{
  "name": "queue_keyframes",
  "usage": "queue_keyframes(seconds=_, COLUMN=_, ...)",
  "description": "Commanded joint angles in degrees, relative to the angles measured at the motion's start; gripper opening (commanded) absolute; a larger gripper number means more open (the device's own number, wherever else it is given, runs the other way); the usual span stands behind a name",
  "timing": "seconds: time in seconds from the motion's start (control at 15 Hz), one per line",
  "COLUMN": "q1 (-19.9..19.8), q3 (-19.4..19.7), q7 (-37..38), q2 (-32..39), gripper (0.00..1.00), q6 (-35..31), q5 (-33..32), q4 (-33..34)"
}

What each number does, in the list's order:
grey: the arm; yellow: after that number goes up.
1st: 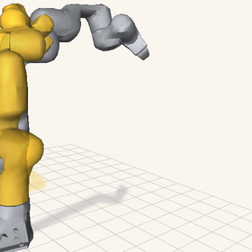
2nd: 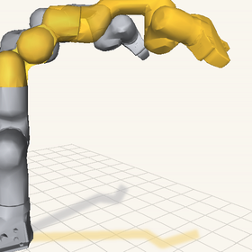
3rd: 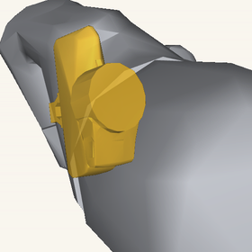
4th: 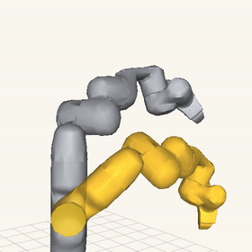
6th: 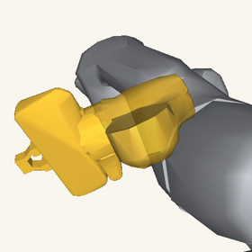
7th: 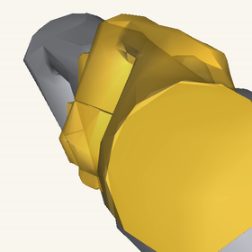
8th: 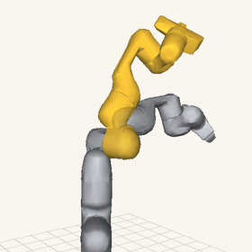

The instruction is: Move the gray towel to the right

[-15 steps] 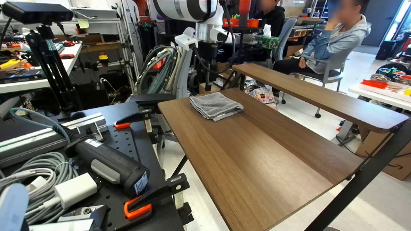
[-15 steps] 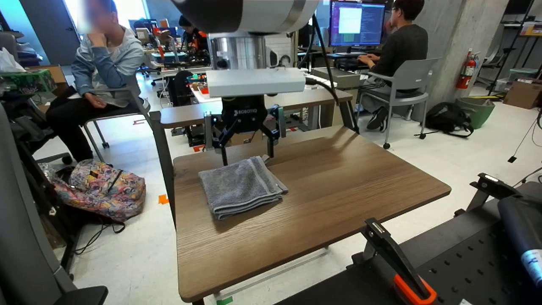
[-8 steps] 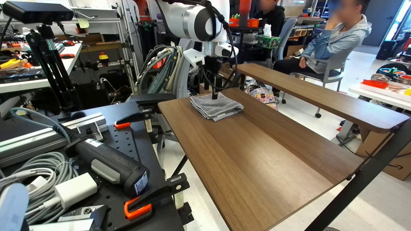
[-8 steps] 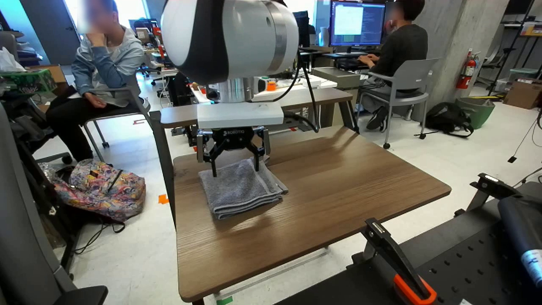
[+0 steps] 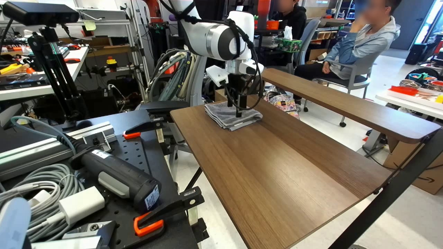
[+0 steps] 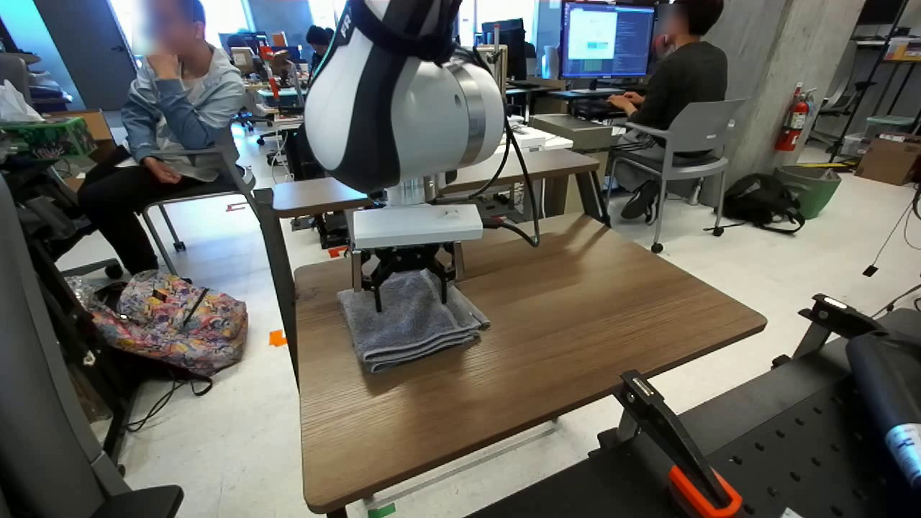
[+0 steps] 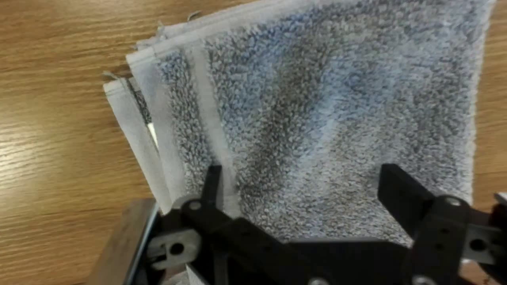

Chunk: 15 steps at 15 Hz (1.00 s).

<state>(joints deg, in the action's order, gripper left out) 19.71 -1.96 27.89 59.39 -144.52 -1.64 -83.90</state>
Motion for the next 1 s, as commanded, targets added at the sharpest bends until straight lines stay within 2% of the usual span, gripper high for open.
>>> queue_keyframes(seconds=0.0, q1=1.2, q3=1.81, q7=-0.21, q2=3.34, gripper=1.0, q6=0.42, q5=0.73, q4=4.5)
queue_keyframes(seconds=0.53, q1=-0.08, q3=3.3, q7=-1.06, q2=5.31, gripper=1.0, q6=3.88, q5=0.53, q4=6.77)
queue_keyframes(seconds=0.93, q1=-3.35, q3=4.14, q7=-2.52, q2=4.48, gripper=1.0, q6=9.51, q5=0.7, q4=7.43)
